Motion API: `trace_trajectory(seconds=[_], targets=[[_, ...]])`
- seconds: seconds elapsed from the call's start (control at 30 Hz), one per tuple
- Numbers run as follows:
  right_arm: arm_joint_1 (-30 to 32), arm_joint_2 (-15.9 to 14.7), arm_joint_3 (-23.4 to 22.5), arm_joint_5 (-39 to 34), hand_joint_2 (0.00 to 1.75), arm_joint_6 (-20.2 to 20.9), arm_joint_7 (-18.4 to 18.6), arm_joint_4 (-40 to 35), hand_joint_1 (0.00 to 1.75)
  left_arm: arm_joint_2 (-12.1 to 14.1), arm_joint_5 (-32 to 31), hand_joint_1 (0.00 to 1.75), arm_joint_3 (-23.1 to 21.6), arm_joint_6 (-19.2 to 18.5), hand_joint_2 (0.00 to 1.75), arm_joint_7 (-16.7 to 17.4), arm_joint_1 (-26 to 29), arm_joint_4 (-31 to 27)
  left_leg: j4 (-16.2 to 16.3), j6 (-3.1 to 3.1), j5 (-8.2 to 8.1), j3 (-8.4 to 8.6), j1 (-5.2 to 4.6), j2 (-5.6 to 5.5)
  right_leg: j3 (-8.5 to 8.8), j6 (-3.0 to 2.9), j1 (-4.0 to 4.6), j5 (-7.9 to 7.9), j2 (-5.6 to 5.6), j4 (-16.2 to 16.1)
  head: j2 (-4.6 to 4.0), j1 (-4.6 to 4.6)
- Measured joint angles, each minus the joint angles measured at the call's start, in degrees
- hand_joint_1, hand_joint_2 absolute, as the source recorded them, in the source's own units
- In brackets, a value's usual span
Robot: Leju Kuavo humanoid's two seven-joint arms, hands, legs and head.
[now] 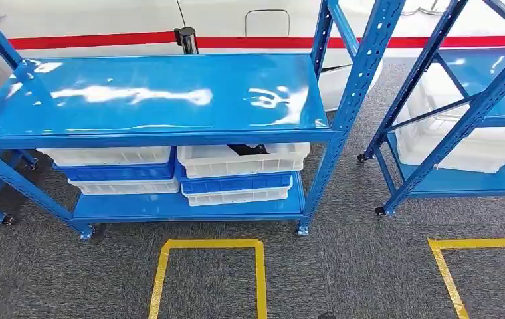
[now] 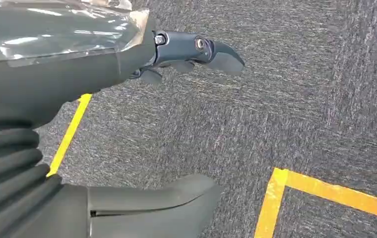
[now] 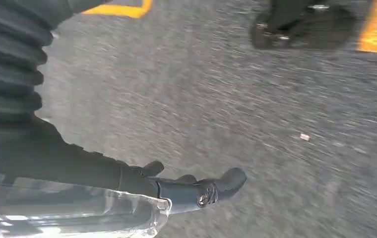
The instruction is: Take the parts from the cabinet and place them on the table.
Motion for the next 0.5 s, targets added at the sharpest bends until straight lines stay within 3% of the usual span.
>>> trace_trajectory(seconds=[0.1, 0.47, 0.5], targets=[[0.66, -0.02, -0.68, -0.26, 1.75, -0.79, 0.66, 1.4, 0.0, -0.09, 0.59, 0.0, 0.02, -1.05, 1.75, 2.34, 0.13, 0.35, 0.0, 0.02, 0.01, 0.0, -0.08, 0.0, 0.03, 0.01, -0.04, 0.01, 0.0, 0.0, 0.0, 0.0], [1.23, -0.46, -1.66, -0.65, 1.75, -1.88, 0.14, 2.98, 0.0, -0.29, 1.75, 0.0, -0.98, -1.29, 1.75, 4.68, 0.77, 0.66, 0.01, 0.03, 0.02, 0.02, -0.14, 0.0, 0.02, 0.03, -0.15, 0.02, 0.04, 0.0, 0.0, 0.0], [1.38, -0.57, -1.66, -1.16, 0.0, -1.75, -0.15, 2.96, 0.0, -0.15, 2.79, 0.0, -2.13, -1.77, 0.0, 5.14, 1.15, 0.63, 0.01, 0.03, 0.02, 0.02, -0.14, 0.0, 0.02, 0.03, -0.16, 0.02, 0.05, 0.0, 0.0, 0.0]])
